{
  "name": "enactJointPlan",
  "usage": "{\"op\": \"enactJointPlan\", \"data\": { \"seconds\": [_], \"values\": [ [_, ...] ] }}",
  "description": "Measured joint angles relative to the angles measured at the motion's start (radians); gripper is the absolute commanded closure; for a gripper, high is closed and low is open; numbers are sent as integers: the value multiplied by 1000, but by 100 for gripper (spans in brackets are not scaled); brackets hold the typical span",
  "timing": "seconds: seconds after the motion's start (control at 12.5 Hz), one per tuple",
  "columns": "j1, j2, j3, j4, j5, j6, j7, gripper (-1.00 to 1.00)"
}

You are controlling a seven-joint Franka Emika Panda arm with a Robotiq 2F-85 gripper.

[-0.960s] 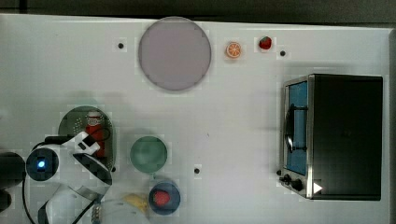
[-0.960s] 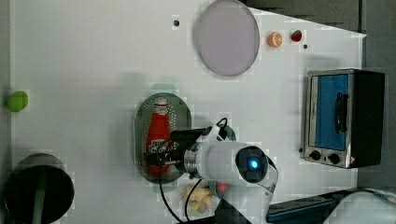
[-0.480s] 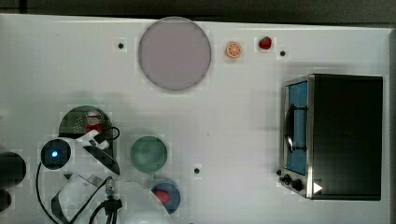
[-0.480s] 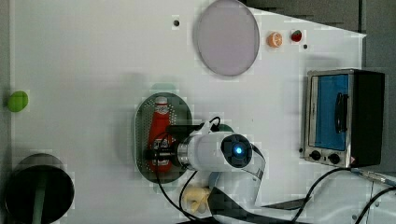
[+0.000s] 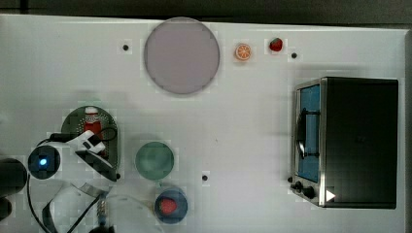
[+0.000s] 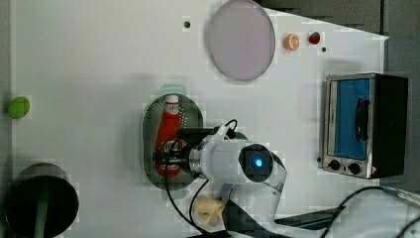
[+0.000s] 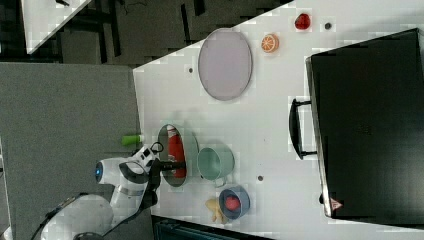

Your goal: Pick ketchup from strainer and place it on the table

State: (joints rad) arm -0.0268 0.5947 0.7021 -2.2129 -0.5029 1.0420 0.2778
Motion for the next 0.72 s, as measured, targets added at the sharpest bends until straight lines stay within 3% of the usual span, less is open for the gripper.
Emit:
{"op": "enactJointPlan", "data": {
  "seconds": [0.16, 0.56, 0.72],
  "values": [
    [-11, -88, 25, -8, 22, -56, 1, -19],
    [-28, -335, 105, 68, 362, -277, 4, -19],
    [-34, -382, 121, 139, 413, -337, 4, -19]
  ]
}}
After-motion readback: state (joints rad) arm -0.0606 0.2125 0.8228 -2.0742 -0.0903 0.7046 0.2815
